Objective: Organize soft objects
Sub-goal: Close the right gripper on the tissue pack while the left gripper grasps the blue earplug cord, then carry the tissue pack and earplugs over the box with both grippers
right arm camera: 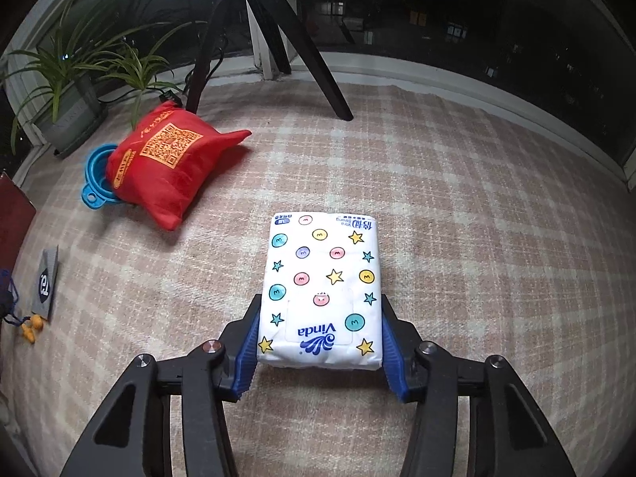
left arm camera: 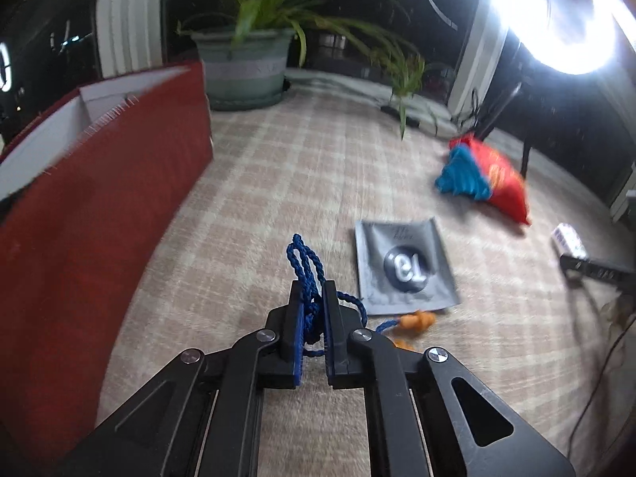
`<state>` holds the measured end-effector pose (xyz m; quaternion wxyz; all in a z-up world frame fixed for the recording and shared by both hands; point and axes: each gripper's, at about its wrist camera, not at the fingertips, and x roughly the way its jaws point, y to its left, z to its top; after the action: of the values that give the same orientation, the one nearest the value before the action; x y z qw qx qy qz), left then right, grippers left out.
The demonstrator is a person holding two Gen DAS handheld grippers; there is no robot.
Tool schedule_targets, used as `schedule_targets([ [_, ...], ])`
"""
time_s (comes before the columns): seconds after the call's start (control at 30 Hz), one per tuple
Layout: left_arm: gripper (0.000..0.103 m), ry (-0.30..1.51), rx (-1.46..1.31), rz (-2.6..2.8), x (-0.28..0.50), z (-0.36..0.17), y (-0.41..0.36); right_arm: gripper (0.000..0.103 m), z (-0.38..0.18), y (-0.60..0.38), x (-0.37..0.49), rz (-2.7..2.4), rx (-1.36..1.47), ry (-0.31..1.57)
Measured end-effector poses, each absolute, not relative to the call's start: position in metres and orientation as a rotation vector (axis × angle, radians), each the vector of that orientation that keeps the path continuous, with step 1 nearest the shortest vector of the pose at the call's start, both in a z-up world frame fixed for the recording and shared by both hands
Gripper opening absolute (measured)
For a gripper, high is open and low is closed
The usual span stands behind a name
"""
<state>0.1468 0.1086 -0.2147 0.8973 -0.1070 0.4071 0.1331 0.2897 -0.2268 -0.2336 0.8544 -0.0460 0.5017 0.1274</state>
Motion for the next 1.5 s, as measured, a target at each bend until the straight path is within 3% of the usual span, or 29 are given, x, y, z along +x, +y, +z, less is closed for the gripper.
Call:
schedule_targets([
  [0.43,0.007,0.67,-0.296,0.25,0.105,-0.133,0.121,0.048,-0.168,-0.199,0.254,0.38,-0.092,0.932],
  [0.83,0.007,0.513,-0.346,0.331,0.041,-0.059,0.17,0.048,-0.1,-0.094,0.224,0.694,-0.119,0.827],
  [1.2,0.007,0.447,-0.378,0.462,-0.005,-0.04,0.222,0.048,-0.066,0.02,0.207,0.938,-0.185,0.768],
  [1.5,0.007,0.495,-0.468,0.471,-0.016,-0.064,0.247,0.048,-0.055,0.128,0.195,1.08,-0.275,0.743],
])
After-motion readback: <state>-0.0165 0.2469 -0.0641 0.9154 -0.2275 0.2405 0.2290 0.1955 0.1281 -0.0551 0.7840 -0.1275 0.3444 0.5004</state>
